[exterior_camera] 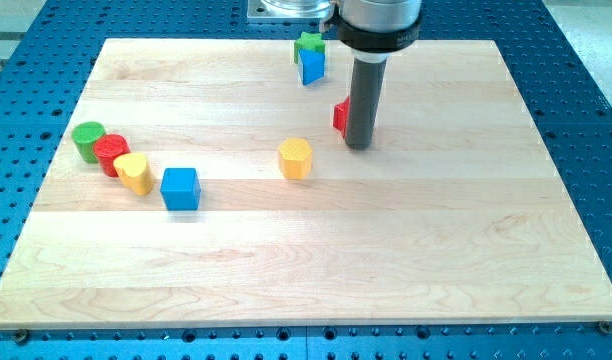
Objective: Move the red star to the top right
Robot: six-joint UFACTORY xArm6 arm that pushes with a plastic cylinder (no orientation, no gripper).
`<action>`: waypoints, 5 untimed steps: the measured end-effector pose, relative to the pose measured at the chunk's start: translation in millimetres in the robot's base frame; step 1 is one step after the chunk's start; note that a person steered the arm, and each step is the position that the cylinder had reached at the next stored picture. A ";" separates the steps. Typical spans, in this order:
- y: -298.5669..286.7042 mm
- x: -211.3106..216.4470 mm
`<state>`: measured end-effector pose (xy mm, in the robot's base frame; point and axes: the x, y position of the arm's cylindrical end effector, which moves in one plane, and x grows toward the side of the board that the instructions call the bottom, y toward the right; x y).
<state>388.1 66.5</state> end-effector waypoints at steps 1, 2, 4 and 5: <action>-5.9 -42.7; -17.8 12.3; -22.0 -65.3; -8.4 -96.1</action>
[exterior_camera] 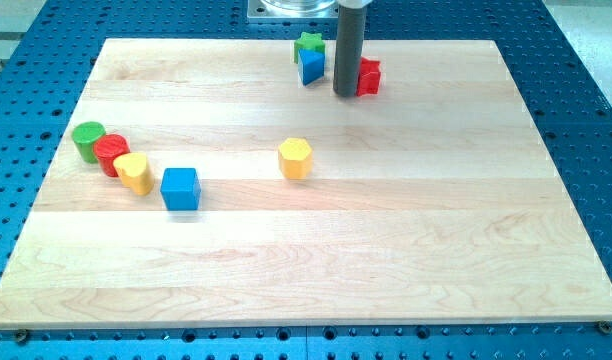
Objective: Move the red star to the top right
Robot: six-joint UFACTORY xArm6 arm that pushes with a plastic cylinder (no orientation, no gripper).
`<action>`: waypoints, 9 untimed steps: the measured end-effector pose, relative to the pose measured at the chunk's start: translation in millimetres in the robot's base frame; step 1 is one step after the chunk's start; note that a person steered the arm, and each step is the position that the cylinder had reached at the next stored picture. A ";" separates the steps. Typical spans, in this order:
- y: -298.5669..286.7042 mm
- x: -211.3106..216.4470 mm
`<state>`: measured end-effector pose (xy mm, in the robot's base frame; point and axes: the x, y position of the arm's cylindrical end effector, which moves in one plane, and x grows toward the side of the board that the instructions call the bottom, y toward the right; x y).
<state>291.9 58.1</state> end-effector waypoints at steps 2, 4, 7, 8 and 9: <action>110.6 -40.9; 94.6 -29.3; 45.0 35.7; 34.1 73.1; 12.8 98.0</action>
